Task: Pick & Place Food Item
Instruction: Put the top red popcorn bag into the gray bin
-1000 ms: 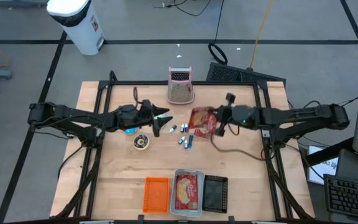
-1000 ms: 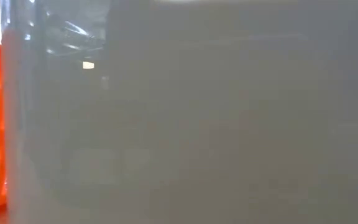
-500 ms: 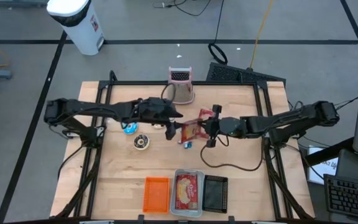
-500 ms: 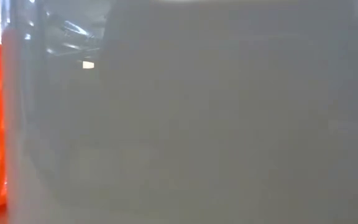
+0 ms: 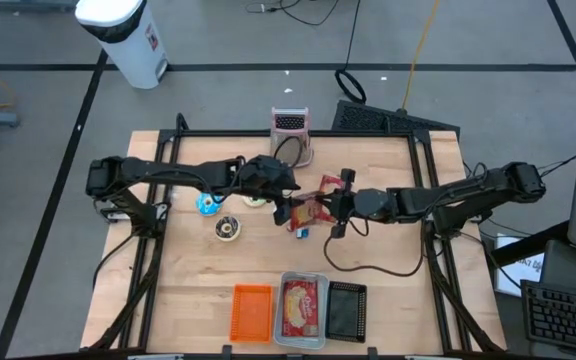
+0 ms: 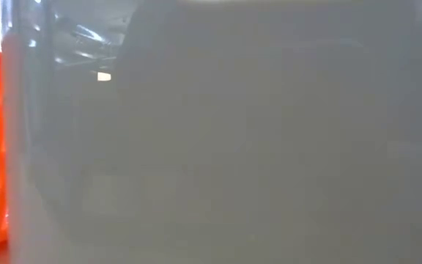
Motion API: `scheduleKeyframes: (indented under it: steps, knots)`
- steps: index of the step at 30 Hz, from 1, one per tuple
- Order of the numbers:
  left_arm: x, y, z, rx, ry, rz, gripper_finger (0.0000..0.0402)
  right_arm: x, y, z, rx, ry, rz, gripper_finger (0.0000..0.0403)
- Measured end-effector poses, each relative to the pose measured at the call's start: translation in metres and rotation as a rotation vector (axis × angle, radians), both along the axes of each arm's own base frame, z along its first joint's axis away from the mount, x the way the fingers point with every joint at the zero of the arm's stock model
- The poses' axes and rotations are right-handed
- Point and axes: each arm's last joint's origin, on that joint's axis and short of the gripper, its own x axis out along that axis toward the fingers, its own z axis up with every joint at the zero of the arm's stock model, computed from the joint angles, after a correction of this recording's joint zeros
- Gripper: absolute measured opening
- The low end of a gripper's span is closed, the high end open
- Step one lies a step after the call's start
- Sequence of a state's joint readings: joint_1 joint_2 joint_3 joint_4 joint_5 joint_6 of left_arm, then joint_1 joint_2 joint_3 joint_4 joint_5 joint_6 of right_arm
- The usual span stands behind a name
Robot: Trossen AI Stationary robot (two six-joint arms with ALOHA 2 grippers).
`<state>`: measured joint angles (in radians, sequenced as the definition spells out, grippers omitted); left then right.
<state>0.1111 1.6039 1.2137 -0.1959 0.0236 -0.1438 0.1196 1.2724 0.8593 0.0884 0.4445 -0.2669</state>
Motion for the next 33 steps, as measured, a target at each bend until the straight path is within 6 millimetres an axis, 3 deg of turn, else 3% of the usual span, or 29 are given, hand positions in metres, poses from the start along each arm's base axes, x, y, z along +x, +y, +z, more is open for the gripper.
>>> scheduleKeyframes:
  steps: [4,12,15,22,27,33]
  knots:
    - [0.000,0.001,0.001,-0.022,-0.013,-0.028,0.0186,0.000,0.000,0.000,0.003,-0.001,0.003,0.0000]
    - [0.000,0.004,0.001,-0.027,-0.011,-0.057,0.0018,0.001,0.002,0.000,0.104,-0.025,0.039,0.0005]
    - [-0.007,0.008,0.007,-0.022,-0.009,-0.040,0.0021,-0.006,0.003,0.007,0.125,-0.044,0.038,0.0021]
    - [-0.020,0.005,0.023,-0.083,-0.032,-0.107,0.0013,-0.047,0.004,0.049,0.146,-0.199,0.026,0.0072]
    - [-0.018,-0.023,0.029,-0.165,-0.074,-0.270,0.0013,-0.073,-0.003,0.062,0.132,-0.242,-0.065,0.0101]
    - [-0.019,-0.078,0.031,-0.206,-0.080,-0.400,0.0013,-0.092,-0.009,0.046,0.112,-0.244,-0.163,0.0115]
